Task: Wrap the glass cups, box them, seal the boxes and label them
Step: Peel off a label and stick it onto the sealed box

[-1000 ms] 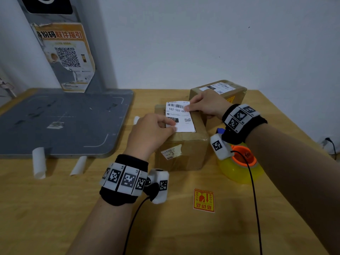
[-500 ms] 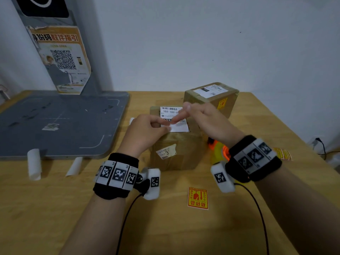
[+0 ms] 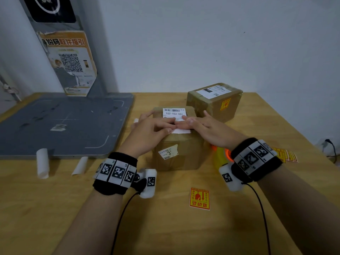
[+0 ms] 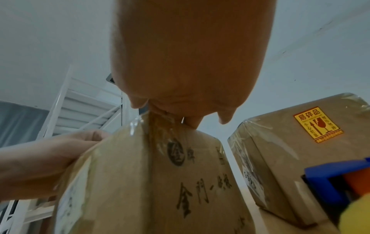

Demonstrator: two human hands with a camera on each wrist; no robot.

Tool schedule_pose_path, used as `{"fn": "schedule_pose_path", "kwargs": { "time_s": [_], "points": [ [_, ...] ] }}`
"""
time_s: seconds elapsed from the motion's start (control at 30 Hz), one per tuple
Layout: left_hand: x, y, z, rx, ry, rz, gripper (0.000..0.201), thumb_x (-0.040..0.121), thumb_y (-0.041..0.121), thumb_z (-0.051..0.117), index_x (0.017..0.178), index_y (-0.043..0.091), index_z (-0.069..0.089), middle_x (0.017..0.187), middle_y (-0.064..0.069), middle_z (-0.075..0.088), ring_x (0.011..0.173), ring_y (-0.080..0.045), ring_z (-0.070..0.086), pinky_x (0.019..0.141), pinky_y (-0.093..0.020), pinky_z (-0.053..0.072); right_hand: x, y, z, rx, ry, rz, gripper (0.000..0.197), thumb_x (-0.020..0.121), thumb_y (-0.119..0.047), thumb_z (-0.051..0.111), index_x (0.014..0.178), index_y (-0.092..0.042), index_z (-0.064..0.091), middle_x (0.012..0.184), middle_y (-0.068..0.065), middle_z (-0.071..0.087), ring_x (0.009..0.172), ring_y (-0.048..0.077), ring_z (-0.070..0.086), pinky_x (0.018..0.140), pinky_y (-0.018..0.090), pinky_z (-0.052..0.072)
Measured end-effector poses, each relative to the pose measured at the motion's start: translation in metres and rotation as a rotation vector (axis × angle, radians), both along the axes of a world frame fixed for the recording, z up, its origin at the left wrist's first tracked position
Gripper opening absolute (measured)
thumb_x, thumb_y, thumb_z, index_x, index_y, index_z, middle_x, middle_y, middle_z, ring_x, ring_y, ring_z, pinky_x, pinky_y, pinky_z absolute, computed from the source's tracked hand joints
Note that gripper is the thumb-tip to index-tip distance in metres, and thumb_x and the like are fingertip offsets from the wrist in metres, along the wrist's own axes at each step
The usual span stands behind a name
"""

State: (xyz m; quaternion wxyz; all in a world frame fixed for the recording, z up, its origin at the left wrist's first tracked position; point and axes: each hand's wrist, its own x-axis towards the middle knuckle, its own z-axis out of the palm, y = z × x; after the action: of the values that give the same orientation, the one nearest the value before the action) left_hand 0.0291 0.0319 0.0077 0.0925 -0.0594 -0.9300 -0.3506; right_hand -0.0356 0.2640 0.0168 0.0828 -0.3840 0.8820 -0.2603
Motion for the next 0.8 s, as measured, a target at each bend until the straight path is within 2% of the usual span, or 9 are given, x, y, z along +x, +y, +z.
{"fn": "schedule_pose_path", "kwargs": {
  "time_s": [0.07, 0.13, 0.23, 0.3, 0.33, 0.43, 0.53, 0.67, 0.8],
  "points": [
    [-0.005, -0.004, 0.002, -0.006, -0.063, -0.023, 0.022, 0.095, 0.045, 0.066, 0.093, 0.067, 0.065, 0.131, 0.047, 0.05, 0.154, -0.01, 0.015, 0.12, -0.066, 0.012, -0.004, -0.003, 0.004, 0.003, -0.004, -0.02, 0.05, 0.113, -0.044, 0.018, 0.146, -0.04, 0.056, 0.162, -0.011, 0.038, 0.149, 0.003, 0.031, 0.125, 0.022, 0.007],
    [-0.01, -0.007, 0.007, -0.01, -0.11, -0.036, 0.023, 0.093, 0.044, 0.069, 0.092, 0.067, 0.068, 0.134, 0.043, 0.054, 0.154, -0.01, 0.015, 0.122, -0.064, 0.014, -0.01, -0.007, 0.007, 0.005, -0.014, -0.051, 0.048, 0.114, -0.04, 0.021, 0.148, -0.037, 0.055, 0.161, -0.011, 0.04, 0.147, 0.005, 0.035, 0.104, 0.001, 0.021],
    [-0.014, -0.01, 0.016, 0.108, -0.17, -0.075, 0.018, 0.09, 0.033, 0.077, 0.101, 0.047, 0.078, 0.133, 0.035, 0.06, 0.139, 0.007, 0.036, 0.122, -0.035, 0.027, -0.022, -0.013, 0.009, 0.024, -0.008, -0.052, 0.047, 0.112, -0.045, 0.024, 0.149, -0.038, 0.052, 0.162, -0.009, 0.04, 0.15, 0.009, 0.032, 0.108, 0.017, 0.028],
    [-0.018, -0.012, 0.024, 0.133, -0.222, -0.101, 0.017, 0.087, 0.03, 0.081, 0.102, 0.037, 0.08, 0.14, 0.028, 0.059, 0.117, 0.018, 0.045, 0.099, -0.01, 0.035, -0.027, -0.016, 0.011, 0.034, -0.005, -0.033, 0.044, 0.111, -0.044, 0.033, 0.15, -0.034, 0.052, 0.161, -0.008, 0.041, 0.15, 0.005, 0.029, 0.117, 0.024, 0.025],
    [-0.022, -0.012, 0.028, 0.102, -0.244, -0.102, 0.017, 0.084, 0.032, 0.083, 0.101, 0.035, 0.079, 0.141, 0.027, 0.057, 0.115, 0.014, 0.046, 0.091, -0.008, 0.033, -0.029, -0.016, 0.011, 0.042, -0.004, -0.019, 0.042, 0.11, -0.041, 0.04, 0.15, -0.032, 0.052, 0.16, -0.008, 0.042, 0.148, 0.0, 0.027, 0.118, 0.023, 0.022],
    [-0.035, -0.016, 0.037, 0.006, -0.321, -0.106, 0.042, 0.08, 0.038, 0.085, 0.119, 0.034, 0.07, 0.139, 0.029, 0.05, 0.12, 0.001, 0.047, 0.084, -0.011, 0.034, -0.033, -0.018, 0.012, 0.062, -0.006, 0.011, 0.045, 0.108, -0.036, 0.05, 0.152, -0.031, 0.049, 0.162, -0.009, 0.041, 0.15, -0.003, 0.021, 0.117, 0.02, 0.017],
    [-0.046, -0.022, 0.042, -0.054, -0.386, -0.164, 0.077, 0.079, 0.044, 0.084, 0.147, 0.036, 0.051, 0.153, 0.025, 0.042, 0.133, -0.004, 0.043, 0.098, -0.018, 0.032, -0.038, -0.023, 0.009, 0.156, 0.011, 0.017, 0.053, 0.108, -0.046, 0.045, 0.158, -0.034, 0.038, 0.167, -0.012, 0.029, 0.157, 0.005, 0.011, 0.128, 0.042, 0.008],
    [-0.055, -0.023, 0.043, -0.163, -0.441, -0.188, 0.092, 0.081, 0.052, 0.079, 0.158, 0.039, 0.032, 0.155, 0.016, 0.039, 0.134, -0.008, 0.039, 0.104, -0.024, 0.029, -0.043, -0.029, 0.009, 0.328, 0.067, -0.052, 0.064, 0.105, -0.062, 0.033, 0.163, -0.041, 0.019, 0.171, -0.017, 0.01, 0.158, 0.006, -0.001, 0.125, 0.055, -0.006],
    [-0.056, -0.022, 0.039, -0.221, -0.443, -0.197, 0.107, 0.072, 0.066, 0.071, 0.162, 0.037, 0.02, 0.166, 0.017, 0.024, 0.149, -0.01, 0.028, 0.117, -0.028, 0.024, -0.043, -0.035, 0.015, 0.396, 0.042, -0.057, 0.064, 0.106, -0.06, 0.031, 0.164, -0.041, 0.011, 0.172, -0.018, 0.004, 0.158, 0.01, -0.004, 0.126, 0.058, 0.004]
  ]
}}
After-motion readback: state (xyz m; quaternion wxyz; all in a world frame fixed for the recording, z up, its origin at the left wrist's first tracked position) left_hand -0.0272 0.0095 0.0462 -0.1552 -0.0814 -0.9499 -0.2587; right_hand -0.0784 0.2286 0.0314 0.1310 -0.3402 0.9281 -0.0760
